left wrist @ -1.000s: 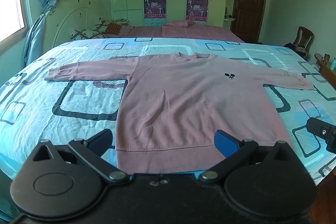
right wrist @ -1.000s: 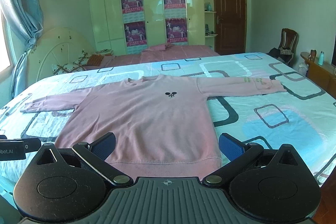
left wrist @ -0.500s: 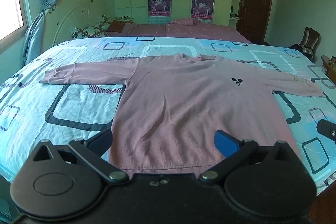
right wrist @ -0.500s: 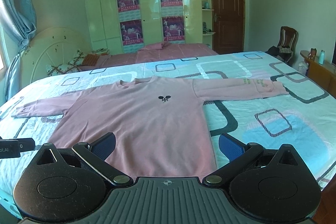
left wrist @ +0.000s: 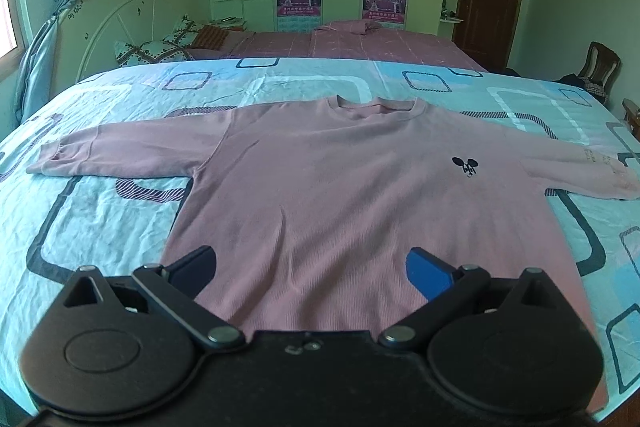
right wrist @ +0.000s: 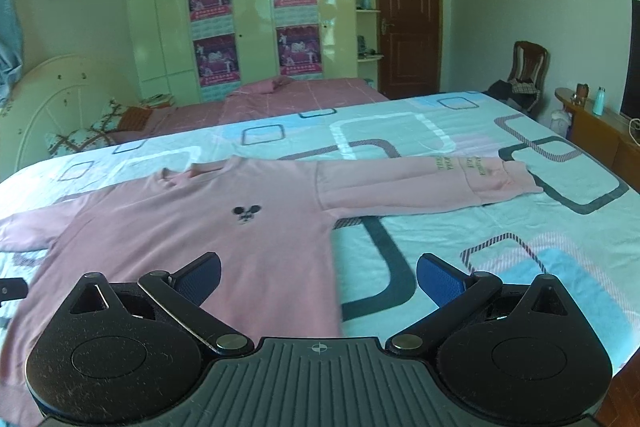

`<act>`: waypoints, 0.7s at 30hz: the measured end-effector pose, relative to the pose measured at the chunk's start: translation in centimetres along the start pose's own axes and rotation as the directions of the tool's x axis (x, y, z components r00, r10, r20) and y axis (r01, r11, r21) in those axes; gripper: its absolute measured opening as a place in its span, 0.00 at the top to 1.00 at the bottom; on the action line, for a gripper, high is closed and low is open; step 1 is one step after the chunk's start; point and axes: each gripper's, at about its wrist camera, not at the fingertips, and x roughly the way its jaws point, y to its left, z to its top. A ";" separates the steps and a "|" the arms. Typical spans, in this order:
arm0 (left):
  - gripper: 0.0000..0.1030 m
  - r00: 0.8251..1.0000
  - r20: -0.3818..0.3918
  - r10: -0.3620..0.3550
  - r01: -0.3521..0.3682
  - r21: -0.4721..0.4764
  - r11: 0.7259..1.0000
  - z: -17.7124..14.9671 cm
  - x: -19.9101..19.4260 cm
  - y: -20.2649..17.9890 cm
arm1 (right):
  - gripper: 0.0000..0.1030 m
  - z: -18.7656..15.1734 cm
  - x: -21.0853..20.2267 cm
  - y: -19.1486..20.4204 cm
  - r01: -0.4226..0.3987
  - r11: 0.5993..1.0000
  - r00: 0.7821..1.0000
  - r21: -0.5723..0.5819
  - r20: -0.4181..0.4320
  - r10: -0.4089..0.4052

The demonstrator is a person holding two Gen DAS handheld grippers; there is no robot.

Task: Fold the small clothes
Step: 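Grasp the cuff of the green-printed sleeve with the right gripper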

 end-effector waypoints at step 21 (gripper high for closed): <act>0.13 0.993 -0.089 0.071 -0.066 0.057 0.996 6.3 13.8 -6.8 | 0.22 5.2 18.1 -20.4 0.307 0.937 0.951 0.164 -0.091 -0.296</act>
